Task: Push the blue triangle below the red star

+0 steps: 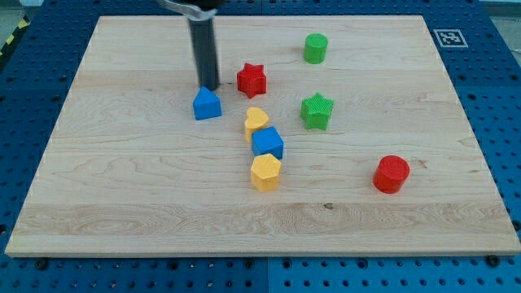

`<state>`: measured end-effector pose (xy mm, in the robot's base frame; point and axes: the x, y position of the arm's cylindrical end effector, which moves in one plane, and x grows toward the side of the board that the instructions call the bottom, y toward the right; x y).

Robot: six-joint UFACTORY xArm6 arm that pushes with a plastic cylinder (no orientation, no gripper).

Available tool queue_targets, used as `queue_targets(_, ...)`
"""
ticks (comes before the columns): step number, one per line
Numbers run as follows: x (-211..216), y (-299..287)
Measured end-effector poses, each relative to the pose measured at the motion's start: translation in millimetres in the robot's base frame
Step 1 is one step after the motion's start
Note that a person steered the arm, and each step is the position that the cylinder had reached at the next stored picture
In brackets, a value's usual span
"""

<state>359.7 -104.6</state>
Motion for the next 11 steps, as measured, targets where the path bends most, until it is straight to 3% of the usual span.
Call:
queue_targets(1,-4.3,-50.8)
queue_targets(2,31.3,-60.4)
queue_targets(4,40.4,32.9)
queue_targets(6,34.1,14.3)
queue_targets(8,68.3,8.1)
queue_targets(11,74.8,60.9)
